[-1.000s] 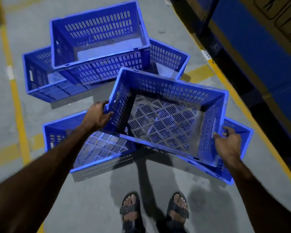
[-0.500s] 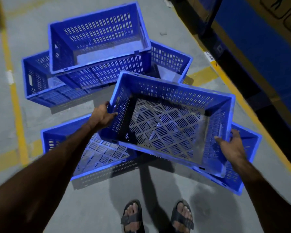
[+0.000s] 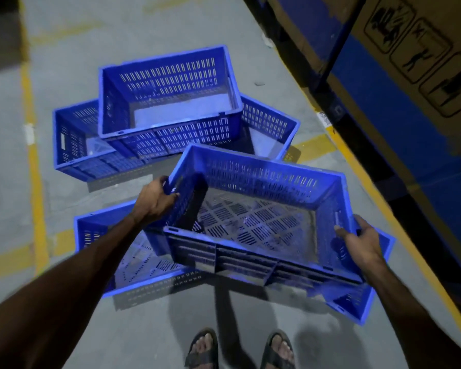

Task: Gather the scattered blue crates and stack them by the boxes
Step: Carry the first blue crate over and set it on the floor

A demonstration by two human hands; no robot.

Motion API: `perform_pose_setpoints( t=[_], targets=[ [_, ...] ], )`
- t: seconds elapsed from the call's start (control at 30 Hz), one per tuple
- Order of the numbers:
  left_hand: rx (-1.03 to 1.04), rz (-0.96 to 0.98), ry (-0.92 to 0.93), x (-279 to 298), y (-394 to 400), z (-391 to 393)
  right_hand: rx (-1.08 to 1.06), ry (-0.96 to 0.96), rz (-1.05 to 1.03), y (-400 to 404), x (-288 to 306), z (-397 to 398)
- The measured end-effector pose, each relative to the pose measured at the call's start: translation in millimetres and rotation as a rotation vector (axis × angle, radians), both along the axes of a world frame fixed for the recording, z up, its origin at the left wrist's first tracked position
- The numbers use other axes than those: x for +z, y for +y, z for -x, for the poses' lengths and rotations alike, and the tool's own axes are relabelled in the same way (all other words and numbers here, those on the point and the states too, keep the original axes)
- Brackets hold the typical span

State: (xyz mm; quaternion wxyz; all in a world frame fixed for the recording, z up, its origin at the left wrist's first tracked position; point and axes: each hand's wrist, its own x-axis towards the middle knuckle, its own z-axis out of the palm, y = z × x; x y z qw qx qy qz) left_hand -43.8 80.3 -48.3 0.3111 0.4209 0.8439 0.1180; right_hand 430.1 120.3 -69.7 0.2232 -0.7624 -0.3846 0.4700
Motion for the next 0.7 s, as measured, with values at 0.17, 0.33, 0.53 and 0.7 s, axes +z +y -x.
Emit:
perform_pose_setpoints(
  t=[0.17, 0.33, 0.53, 0.7],
  targets=[
    [0.213, 0.024, -0.206, 70.9, -48.6, 17.6, 0.062, 0.138, 0.036, 5.3, 78.5, 10.6],
    [0.350, -0.111, -0.355, 163.6, -127.7, 24.2, 0.049, 0.252, -0.029, -12.4, 170.9, 24.8],
    [0.531, -0.363, -0.444, 288.4, -222.4, 8.0, 0.127, 0.396, -0.137, -61.6, 290.3, 44.6],
    [0.737, -0.509, -0.434, 369.9, -313.0, 5.2, 0.273, 0.550, -0.145, -105.9, 374.3, 63.7]
  ],
)
